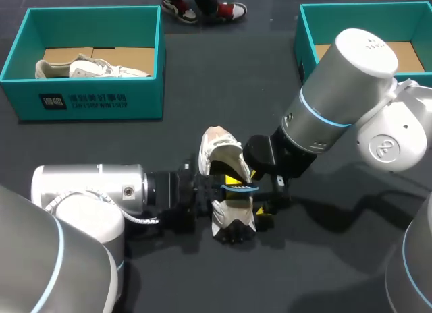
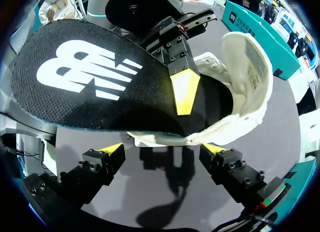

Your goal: Take the shoe out of the shoebox, open the shoe tongue, remove and reinsert the insole, then place the shoe into the shoebox

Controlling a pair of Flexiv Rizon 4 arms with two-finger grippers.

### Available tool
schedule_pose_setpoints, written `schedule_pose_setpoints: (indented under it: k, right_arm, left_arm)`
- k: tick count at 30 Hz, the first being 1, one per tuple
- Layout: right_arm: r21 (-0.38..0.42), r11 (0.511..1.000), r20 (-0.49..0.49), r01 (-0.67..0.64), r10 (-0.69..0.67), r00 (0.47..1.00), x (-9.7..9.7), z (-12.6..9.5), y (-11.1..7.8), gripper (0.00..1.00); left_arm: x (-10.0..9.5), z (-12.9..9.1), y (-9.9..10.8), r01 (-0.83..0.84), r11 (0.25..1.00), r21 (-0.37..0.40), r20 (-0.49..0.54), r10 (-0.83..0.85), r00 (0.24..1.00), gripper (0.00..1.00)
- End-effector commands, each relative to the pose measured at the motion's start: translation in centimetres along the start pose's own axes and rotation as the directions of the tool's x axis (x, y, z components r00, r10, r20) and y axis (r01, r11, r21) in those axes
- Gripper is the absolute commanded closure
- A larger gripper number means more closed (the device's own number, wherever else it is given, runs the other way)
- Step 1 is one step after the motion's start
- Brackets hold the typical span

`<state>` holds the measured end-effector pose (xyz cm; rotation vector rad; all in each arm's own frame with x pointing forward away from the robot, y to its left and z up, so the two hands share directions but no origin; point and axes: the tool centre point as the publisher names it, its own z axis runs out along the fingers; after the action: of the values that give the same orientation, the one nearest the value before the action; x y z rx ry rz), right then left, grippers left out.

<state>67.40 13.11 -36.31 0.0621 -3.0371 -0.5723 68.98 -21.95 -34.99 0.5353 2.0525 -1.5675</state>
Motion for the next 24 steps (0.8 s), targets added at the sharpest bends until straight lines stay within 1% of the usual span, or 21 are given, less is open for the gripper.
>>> schedule_pose_setpoints:
  k: [1, 2, 3, 4, 6, 10, 12, 14, 15, 18, 19, 20, 24]
  right_arm:
    - [0.000, 1.000, 0.002, 0.001, -0.001, 1.000, 0.1, 0.2, 0.0, 0.00]
    - [0.000, 1.000, 0.002, 0.001, -0.001, 1.000, 0.1, 0.2, 0.0, 0.00]
    - [0.000, 1.000, 0.002, 0.001, -0.001, 1.000, 0.1, 0.2, 0.0, 0.00]
    - [0.000, 1.000, 0.002, 0.001, -0.001, 1.000, 0.1, 0.2, 0.0, 0.00]
    - [0.000, 1.000, 0.002, 0.001, -0.001, 1.000, 0.1, 0.2, 0.0, 0.00]
    - [0.000, 1.000, 0.002, 0.001, -0.001, 1.000, 0.1, 0.2, 0.0, 0.00]
    - [0.000, 1.000, 0.002, 0.001, -0.001, 1.000, 0.1, 0.2, 0.0, 0.00]
    - [0.000, 1.000, 0.002, 0.001, -0.001, 1.000, 0.1, 0.2, 0.0, 0.00]
    - [0.000, 1.000, 0.002, 0.001, -0.001, 1.000, 0.1, 0.2, 0.0, 0.00]
    - [0.000, 1.000, 0.002, 0.001, -0.001, 1.000, 0.1, 0.2, 0.0, 0.00]
    - [0.000, 1.000, 0.002, 0.001, -0.001, 1.000, 0.1, 0.2, 0.0, 0.00]
    - [0.000, 1.000, 0.002, 0.001, -0.001, 1.000, 0.1, 0.2, 0.0, 0.00]
    - [0.000, 1.000, 0.002, 0.001, -0.001, 1.000, 0.1, 0.2, 0.0, 0.00]
  left_arm:
    - [-0.1, 0.1, -0.3, 0.010, 1.000, -0.001, -0.001, -0.010, 1.000, 1.00]
    - [-0.1, 0.0, -0.6, 0.013, 1.000, 0.001, -0.001, -0.013, 1.000, 0.95]
    - [0.0, -0.2, -0.9, 0.019, 1.000, 0.006, -0.001, -0.019, 1.000, 0.81]
    - [0.0, -0.3, -1.2, 0.020, 1.000, 0.007, -0.002, -0.020, 1.000, 0.73]
    - [0.0, -0.6, -1.9, 0.027, 1.000, 0.013, -0.001, -0.027, 1.000, 0.69]
    - [0.0, -1.1, -3.2, 0.036, 0.999, 0.029, 0.002, -0.037, 0.999, 0.65]
    - [-0.1, -1.4, -3.8, 0.046, 0.998, 0.050, 0.001, -0.046, 0.999, 0.67]
    - [-0.2, -1.5, -4.2, 0.045, 0.998, 0.052, 0.002, -0.045, 0.999, 0.68]
    - [-0.1, -1.5, -4.4, 0.046, 0.997, 0.055, -0.001, -0.046, 0.999, 0.73]
    - [0.0, -1.3, -4.5, 0.047, 0.997, 0.055, -0.008, -0.046, 0.999, 0.79]
    - [0.1, -1.2, -4.5, 0.043, 0.998, 0.049, -0.009, -0.042, 0.999, 0.87]
    - [0.1, -1.0, -4.4, 0.041, 0.998, 0.047, -0.009, -0.041, 0.999, 1.00]
    - [0.2, -0.7, -3.8, 0.033, 0.999, 0.037, -0.001, -0.033, 0.999, 1.00]
